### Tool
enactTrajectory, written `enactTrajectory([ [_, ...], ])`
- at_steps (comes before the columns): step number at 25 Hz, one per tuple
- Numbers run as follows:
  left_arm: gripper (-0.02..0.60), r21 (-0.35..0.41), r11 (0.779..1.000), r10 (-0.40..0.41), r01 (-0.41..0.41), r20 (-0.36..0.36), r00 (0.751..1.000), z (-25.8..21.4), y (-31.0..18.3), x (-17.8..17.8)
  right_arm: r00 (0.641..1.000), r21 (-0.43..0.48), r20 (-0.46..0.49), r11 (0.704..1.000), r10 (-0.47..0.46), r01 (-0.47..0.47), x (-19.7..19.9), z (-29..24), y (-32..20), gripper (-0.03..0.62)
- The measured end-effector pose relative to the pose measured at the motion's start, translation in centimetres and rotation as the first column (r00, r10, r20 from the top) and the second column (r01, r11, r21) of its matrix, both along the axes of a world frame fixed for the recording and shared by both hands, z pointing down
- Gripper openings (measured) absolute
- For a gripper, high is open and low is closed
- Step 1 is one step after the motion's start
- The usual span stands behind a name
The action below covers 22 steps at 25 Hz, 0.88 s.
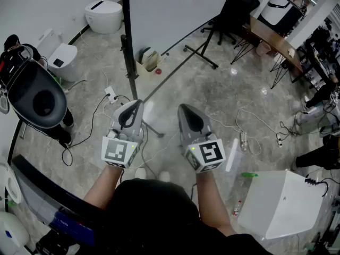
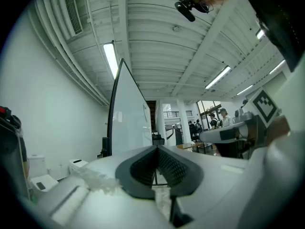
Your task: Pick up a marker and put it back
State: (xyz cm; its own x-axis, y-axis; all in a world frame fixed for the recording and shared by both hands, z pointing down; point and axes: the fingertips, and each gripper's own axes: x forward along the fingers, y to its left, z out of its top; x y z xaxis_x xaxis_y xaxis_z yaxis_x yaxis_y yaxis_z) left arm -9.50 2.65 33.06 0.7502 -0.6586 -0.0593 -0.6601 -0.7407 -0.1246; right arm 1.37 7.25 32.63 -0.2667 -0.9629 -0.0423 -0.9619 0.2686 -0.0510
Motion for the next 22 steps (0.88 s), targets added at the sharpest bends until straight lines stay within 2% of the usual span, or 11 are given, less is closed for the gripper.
enactTrajectory([
  [3,0.002,0.012,1.0,0.012,-0.012,-0.003,1.0,0.1,0.0,0.1,1.0,-0.001,0.001,1.0,0.001,-0.001,0.1,0.1,0.2,0.008],
  [6,-0.002,-0.018,1.0,0.01,-0.01,0.007,1.0,0.2,0.0,0.1,1.0,-0.004,0.002,1.0,0.002,-0.002,0.2,0.1,0.2,0.008],
  [11,0.0,0.01,1.0,0.018,-0.018,-0.007,1.0,-0.4,-0.3,0.2,1.0,-0.004,0.02,1.0,-0.014,0.014,0.0,0.3,-0.1,0.009],
  [22,0.003,0.004,0.999,0.038,-0.038,0.006,0.999,0.2,-1.0,-0.5,1.0,-0.019,0.027,1.0,-0.008,0.009,-0.7,0.5,-0.8,0.009],
])
